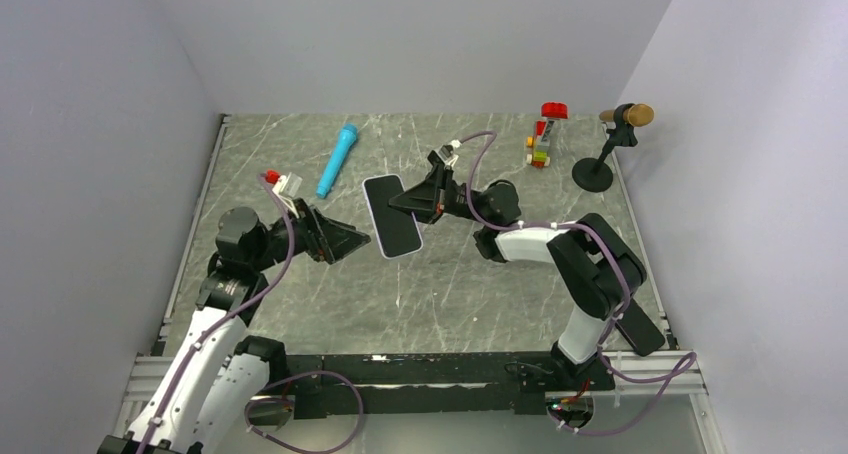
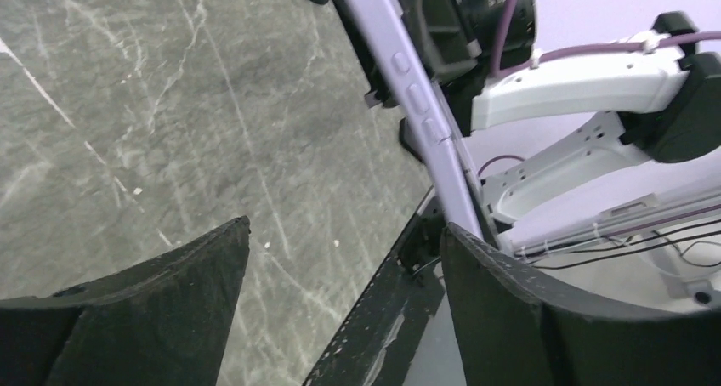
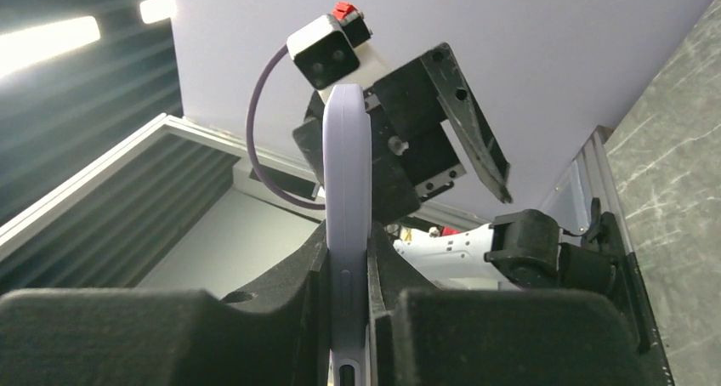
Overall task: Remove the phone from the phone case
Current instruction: Remove the phone case from the phone.
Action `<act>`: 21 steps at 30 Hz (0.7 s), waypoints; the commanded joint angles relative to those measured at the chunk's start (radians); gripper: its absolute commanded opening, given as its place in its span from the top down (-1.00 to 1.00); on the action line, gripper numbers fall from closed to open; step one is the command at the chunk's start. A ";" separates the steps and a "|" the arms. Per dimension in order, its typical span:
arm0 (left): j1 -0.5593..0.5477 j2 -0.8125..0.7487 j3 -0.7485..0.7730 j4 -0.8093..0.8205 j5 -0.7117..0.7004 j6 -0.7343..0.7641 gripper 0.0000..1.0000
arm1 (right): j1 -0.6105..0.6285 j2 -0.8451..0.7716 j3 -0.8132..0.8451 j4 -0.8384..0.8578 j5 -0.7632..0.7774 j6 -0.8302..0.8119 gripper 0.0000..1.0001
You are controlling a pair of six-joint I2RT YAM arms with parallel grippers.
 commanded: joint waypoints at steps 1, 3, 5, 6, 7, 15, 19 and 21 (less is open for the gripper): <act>0.004 -0.034 0.056 0.106 -0.023 -0.093 -0.76 | -0.002 -0.077 -0.005 0.101 -0.004 -0.065 1.00; 0.004 -0.032 0.081 0.086 -0.071 -0.114 -0.72 | -0.001 -0.078 -0.008 0.100 -0.005 -0.070 1.00; 0.004 -0.023 0.093 0.111 -0.107 -0.152 -0.68 | 0.000 -0.076 -0.009 0.105 -0.004 -0.068 1.00; 0.004 -0.011 0.093 0.132 -0.121 -0.176 -0.64 | -0.001 -0.074 -0.010 0.111 -0.003 -0.065 1.00; 0.004 0.006 0.098 0.152 -0.132 -0.203 -0.58 | 0.001 -0.074 -0.009 0.114 -0.003 -0.063 1.00; -0.024 0.131 0.133 0.282 -0.068 -0.240 -0.56 | 0.000 -0.104 -0.024 0.016 0.019 -0.100 1.00; -0.126 0.041 0.075 0.155 -0.206 -0.113 -0.64 | -0.002 -0.137 -0.043 -0.089 0.110 -0.140 1.00; -0.144 -0.004 0.004 0.195 -0.230 -0.138 -0.65 | -0.001 -0.157 -0.029 -0.165 0.126 -0.183 1.00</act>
